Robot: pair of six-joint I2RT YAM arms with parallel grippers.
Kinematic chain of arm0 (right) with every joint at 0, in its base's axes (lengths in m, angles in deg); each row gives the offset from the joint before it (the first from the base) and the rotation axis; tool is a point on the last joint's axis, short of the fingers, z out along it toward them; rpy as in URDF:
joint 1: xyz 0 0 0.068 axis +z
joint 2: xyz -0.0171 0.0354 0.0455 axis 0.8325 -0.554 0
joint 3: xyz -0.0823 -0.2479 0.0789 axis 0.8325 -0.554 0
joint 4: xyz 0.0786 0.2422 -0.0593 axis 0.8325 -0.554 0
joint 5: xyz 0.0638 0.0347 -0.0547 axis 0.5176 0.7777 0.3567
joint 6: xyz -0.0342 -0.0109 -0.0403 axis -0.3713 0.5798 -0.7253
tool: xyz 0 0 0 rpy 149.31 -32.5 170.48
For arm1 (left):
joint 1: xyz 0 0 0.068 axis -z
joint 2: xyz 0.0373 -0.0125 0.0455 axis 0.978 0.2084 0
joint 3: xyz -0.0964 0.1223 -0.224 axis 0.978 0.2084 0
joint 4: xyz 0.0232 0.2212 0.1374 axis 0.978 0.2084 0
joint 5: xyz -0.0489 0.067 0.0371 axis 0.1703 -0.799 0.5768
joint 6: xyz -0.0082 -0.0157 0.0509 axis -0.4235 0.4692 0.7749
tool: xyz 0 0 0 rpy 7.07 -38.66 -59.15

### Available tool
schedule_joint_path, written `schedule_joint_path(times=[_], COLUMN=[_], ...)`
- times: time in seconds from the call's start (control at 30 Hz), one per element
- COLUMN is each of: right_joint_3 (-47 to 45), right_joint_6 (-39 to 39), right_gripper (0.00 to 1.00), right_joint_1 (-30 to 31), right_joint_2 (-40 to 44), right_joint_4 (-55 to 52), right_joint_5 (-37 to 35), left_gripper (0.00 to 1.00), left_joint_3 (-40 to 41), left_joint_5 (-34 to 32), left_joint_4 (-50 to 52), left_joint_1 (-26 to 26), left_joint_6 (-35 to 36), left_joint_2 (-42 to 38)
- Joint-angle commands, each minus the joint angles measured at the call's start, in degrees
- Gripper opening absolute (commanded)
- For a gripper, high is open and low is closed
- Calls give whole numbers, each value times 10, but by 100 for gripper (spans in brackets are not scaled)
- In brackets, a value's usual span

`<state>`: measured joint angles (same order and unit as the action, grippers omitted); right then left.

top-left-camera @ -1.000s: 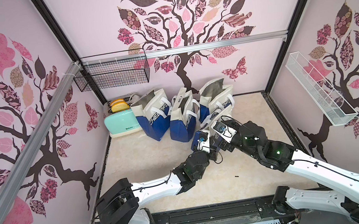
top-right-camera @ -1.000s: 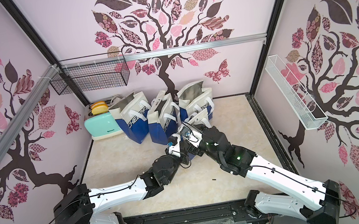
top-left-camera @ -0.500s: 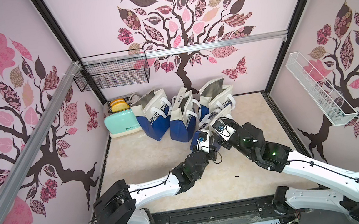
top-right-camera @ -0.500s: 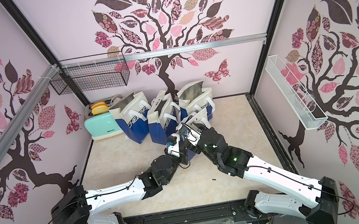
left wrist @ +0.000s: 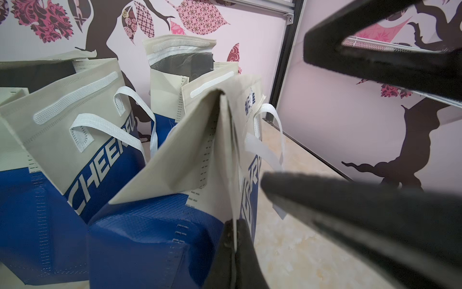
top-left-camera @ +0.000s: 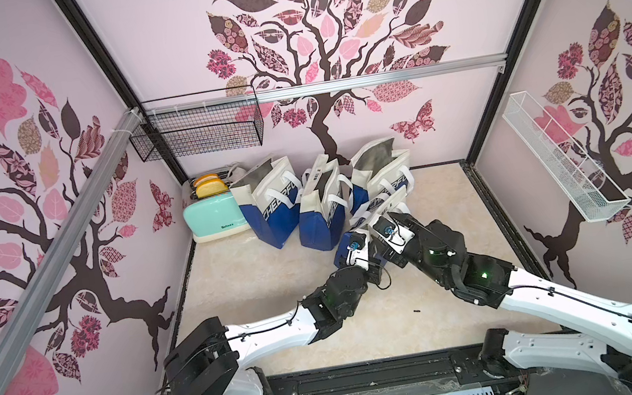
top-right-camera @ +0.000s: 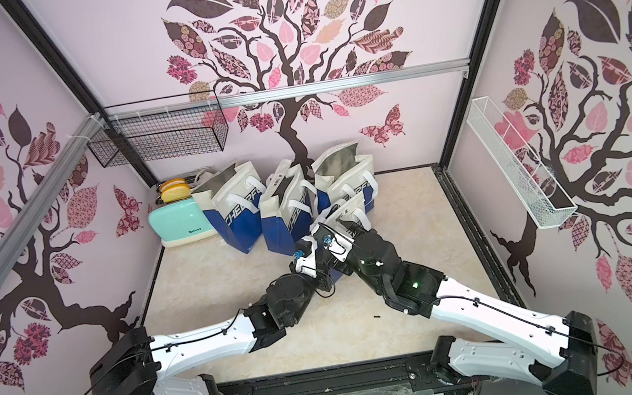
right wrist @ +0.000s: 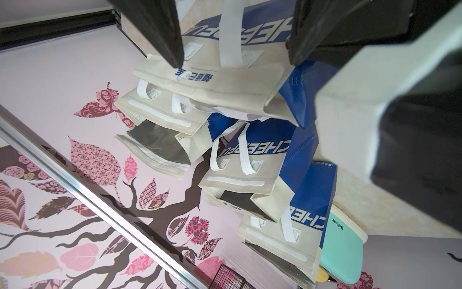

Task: Open the takeout bag
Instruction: Open the takeout bag at the center of the board.

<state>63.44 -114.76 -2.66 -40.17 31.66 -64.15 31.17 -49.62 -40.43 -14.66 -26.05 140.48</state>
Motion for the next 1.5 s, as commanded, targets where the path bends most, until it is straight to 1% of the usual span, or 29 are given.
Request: schedule_joint_path(times=[0.0, 0.23, 0.37, 0.53, 0.7, 0.83, 1.07, 1.47], right_joint_3=[-2, 1, 0, -2, -9, -3, -1, -11], right_joint_6=[2, 5, 1, 11, 16, 11, 10, 23], right_gripper=[69, 68, 64, 64, 63, 56, 49, 31], right_joint_1=[6, 9, 11, 12, 17, 19, 22, 25], right_joint_2=[3, -6, -21, -26, -31, -42, -57, -74], right_joint_4=[-2, 5, 15, 18, 36, 56, 66, 97], right_joint_5=[0, -9, -47, -33, -53, -73, -84, -118], left_gripper=[0, 0, 0, 0, 0, 0, 0, 0], left_joint_3=[-14, -13, -13, -13, -14, -15, -15, -17], left_joint_5=[2, 0, -1, -1, -1, 0, -1, -3], left_joint_4=[-8, -7, -7, -6, -5, -4, -4, -7], left_joint_1=[1, 1, 1, 1, 1, 1, 1, 1], left_joint_6=[4, 7, 10, 11, 13, 12, 15, 18], left_joint_2=[-13, -16, -18, -19, -19, -18, -18, -15])
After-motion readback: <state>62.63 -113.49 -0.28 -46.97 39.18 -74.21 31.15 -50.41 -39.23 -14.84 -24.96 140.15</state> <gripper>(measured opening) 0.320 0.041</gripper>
